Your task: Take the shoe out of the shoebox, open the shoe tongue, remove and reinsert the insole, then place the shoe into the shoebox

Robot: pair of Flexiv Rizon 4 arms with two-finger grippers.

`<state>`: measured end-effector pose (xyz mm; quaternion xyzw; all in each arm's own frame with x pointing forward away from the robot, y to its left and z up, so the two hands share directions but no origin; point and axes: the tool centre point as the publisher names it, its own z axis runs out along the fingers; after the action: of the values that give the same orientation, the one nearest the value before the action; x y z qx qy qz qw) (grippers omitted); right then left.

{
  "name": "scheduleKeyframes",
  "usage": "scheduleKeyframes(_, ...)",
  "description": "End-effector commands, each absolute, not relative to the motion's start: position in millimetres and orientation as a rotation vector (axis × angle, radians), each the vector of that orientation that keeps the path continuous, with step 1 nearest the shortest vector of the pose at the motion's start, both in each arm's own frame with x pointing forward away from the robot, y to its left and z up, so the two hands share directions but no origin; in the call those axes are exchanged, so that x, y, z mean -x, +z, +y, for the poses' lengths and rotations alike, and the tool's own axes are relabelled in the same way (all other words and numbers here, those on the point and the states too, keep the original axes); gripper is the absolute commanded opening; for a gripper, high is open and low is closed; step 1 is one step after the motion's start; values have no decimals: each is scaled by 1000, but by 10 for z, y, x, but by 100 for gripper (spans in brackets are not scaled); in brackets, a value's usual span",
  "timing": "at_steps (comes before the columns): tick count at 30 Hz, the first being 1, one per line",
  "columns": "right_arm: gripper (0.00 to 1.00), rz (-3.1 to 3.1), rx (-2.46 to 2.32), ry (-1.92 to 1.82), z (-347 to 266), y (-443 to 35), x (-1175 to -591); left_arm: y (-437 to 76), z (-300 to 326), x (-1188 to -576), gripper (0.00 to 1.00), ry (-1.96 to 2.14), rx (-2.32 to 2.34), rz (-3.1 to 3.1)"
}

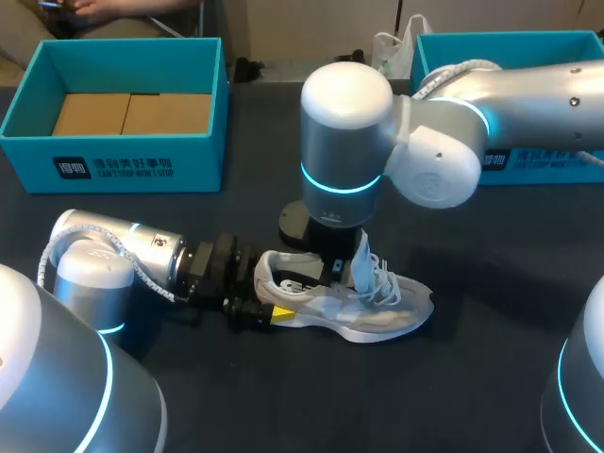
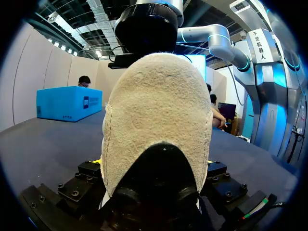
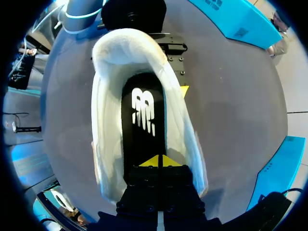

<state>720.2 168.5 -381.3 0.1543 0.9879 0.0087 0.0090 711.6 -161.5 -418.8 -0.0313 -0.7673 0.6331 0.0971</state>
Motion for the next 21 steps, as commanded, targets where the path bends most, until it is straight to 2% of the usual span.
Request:
scheduleKeyframes(1,9,3101,-466,23,1656,-3856,-7215,-4187,-1619,-7121,0,1873,92,-2274)
scheduleKeyframes(2,21,3104,-463,21,1650,-3869,-7217,-4187,-1619,-7121,0,1873,92,-2274)
scheduleKeyframes(4,29,3106,-462,23,1634,-3882,-7224,-4187,-1619,-7121,0,1873,92,-2274)
scheduleKeyframes(9,33,3104,-452,24,1625,-3889,-7226,-4187,-1619,-7121,0,1873,92,-2274)
scheduleKeyframes(12,38,3110,-437,25,1648,-3922,-7235,-4187,-1619,-7121,0,1873,92,-2274)
scheduleKeyframes(15,38,3122,-425,26,1677,-3960,-7233,-4187,-1619,-7121,0,1873,92,-2274)
scheduleKeyframes(21,45,3184,-331,15,1745,-4115,-7197,-4187,-1619,-7121,0,1873,92,-2274)
